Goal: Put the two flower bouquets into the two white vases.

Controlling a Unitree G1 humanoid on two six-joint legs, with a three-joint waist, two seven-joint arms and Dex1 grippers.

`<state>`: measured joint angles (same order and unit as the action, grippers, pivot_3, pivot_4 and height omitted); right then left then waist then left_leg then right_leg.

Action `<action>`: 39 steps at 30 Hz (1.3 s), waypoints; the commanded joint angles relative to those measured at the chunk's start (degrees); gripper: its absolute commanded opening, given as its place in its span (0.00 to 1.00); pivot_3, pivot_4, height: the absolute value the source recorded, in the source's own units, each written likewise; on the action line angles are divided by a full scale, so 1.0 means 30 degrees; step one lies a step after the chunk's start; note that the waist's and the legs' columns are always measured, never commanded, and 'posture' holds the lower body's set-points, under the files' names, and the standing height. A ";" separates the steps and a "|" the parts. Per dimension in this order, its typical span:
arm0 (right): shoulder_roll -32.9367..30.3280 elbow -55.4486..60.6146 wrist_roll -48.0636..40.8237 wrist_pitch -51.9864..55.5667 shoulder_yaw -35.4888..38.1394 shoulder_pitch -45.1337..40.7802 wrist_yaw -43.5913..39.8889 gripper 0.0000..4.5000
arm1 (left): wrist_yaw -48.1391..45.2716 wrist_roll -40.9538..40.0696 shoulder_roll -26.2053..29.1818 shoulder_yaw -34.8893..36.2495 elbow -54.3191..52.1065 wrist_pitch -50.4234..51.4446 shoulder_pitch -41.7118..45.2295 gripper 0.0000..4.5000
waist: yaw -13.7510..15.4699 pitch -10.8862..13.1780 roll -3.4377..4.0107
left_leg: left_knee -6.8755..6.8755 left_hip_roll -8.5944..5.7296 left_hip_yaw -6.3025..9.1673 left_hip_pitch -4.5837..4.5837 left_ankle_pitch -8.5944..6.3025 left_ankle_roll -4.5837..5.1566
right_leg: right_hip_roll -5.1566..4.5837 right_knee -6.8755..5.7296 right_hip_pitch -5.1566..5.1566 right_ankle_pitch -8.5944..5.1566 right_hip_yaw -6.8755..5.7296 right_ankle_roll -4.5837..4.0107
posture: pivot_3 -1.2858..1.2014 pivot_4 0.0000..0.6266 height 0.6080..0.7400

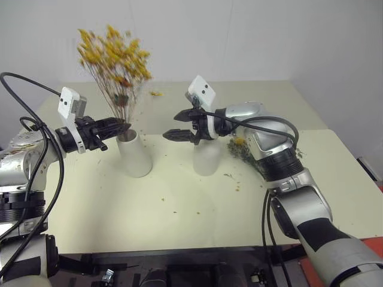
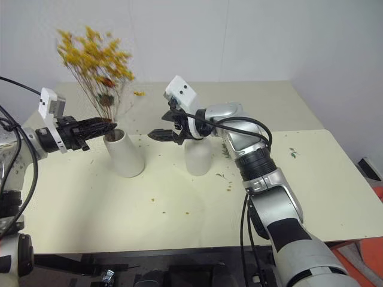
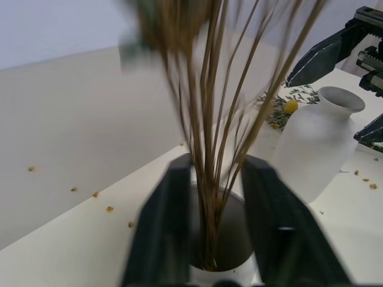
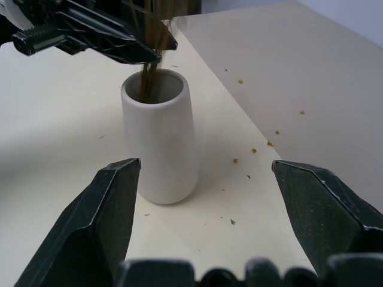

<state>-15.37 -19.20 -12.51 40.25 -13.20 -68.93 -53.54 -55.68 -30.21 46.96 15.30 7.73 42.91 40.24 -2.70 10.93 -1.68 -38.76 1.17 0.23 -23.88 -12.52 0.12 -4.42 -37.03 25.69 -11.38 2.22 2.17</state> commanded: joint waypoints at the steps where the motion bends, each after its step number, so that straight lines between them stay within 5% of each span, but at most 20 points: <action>1: -0.0138 0.0865 -0.0110 0.0015 0.0108 -0.0221 -0.0210 0.93 | 0.0279 -0.1005 0.0830 0.1553 -0.1634 0.0310 -0.0206 0.56 | -0.0035 0.0000 0.0000 | 0.0000 0.0001 0.0000 -0.0001 0.0000 0.0000 | -0.0001 0.0002 0.0000 0.0000 0.0001 0.0000 | 0.52 0.24 1.00; 8: -0.0323 0.0898 -0.0038 -0.0014 0.0109 -0.0145 -0.0396 0.93 | 0.0137 -0.2366 0.1785 0.3327 -0.3776 0.0231 -0.1118 1.00 | 0.0001 0.0000 0.0000 | 0.0000 0.0002 -0.0001 0.0008 0.0000 0.0000 | 0.0000 0.0006 -0.0003 0.0000 0.0000 0.0000 | 0.52 0.24 1.00; 19: -0.1379 0.1435 0.0007 -0.0024 0.0288 0.0129 -0.0686 0.93 | 0.0748 -0.5880 0.1757 0.5387 -0.4666 -0.0427 0.1116 1.00 | 0.0102 -0.0002 -0.0004 | 0.0003 0.0007 -0.0001 0.0021 0.0000 -0.0001 | 0.0001 0.0028 -0.0028 -0.0001 -0.0009 0.0000 | 0.52 0.24 1.00; 32: -0.4118 0.4003 -0.0772 0.1475 0.2568 0.1660 0.0514 0.93 | 0.0504 -0.6459 -0.3573 0.1109 -0.2739 -0.1915 0.6076 1.00 | 0.0109 -0.0007 -0.0013 | 0.0000 -0.0006 0.0004 0.0037 0.0000 0.0000 | -0.0005 0.0102 -0.0112 0.0006 -0.0018 0.0011 | 0.52 0.24 1.00; 39: -0.5874 0.5519 -0.1182 0.2549 0.3932 0.2952 0.1283 0.93 | -0.0291 -0.5371 -0.6239 -0.2291 -0.2537 -0.2250 0.6147 1.00 | 0.0066 -0.0007 -0.0014 | 0.0001 -0.0012 0.0002 0.0057 0.0000 0.0001 | -0.0003 0.0089 -0.0121 0.0007 -0.0001 0.0014 | 0.52 0.24 1.00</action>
<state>-31.10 -5.84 -14.91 46.88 -4.14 -60.23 -50.47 -56.40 -48.02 28.80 10.15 0.82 37.67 57.83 -2.50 10.91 -1.72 -38.77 1.14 0.23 -23.72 -12.52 0.12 -4.43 -36.74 25.33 -11.36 2.23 2.22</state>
